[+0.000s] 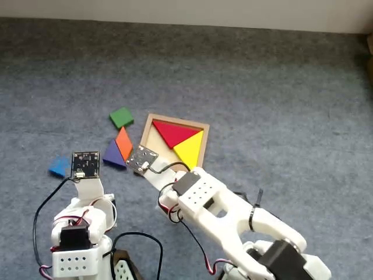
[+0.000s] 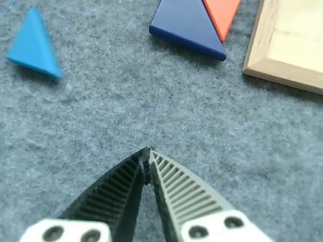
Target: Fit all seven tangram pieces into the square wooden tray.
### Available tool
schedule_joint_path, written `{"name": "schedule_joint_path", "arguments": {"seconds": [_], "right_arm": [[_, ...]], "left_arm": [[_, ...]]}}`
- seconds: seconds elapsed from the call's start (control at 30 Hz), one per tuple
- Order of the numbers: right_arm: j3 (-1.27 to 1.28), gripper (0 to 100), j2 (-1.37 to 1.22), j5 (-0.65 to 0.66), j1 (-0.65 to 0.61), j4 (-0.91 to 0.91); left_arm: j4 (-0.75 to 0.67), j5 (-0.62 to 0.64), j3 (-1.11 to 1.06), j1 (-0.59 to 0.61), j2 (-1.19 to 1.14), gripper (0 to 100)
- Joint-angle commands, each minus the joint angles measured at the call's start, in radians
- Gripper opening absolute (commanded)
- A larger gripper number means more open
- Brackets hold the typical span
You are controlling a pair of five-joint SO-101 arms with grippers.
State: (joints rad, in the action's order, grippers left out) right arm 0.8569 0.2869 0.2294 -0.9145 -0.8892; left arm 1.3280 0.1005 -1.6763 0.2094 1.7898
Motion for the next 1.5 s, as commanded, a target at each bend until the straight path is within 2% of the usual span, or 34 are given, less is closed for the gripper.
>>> {"name": "schedule_joint_path", "arguments": {"seconds": [0.0,0.2,0.7,0.87,1.0,1.2,1.37,1.47], "right_arm": [[-0.002,3.0,0.116,0.011,0.025,-0.021],[0.062,3.0,0.249,0.011,0.097,-0.024],[0.074,3.1,0.733,0.008,0.39,-0.3],[0.108,3.2,0.892,-0.095,0.516,-0.335],[0.209,3.3,0.984,-0.147,0.582,-0.331],[0.397,3.4,1.096,-0.152,0.693,-0.242],[0.504,3.4,1.241,-0.152,0.711,-0.226],[0.576,3.0,1.357,-0.152,0.711,-0.226]], "left_arm": [[0.005,-0.006,-0.021,0.008,0.013,1],[0.005,-0.006,-0.021,0.008,0.013,1],[0.005,-0.006,-0.021,0.008,0.013,1],[0.005,-0.006,-0.021,0.008,0.013,1],[0.005,-0.006,-0.021,0.008,0.013,1],[0.005,-0.006,-0.021,0.008,0.013,1],[0.008,-0.009,-0.007,0.016,0.015,1],[0.021,-0.026,0.105,0.042,0.015,1]]}}
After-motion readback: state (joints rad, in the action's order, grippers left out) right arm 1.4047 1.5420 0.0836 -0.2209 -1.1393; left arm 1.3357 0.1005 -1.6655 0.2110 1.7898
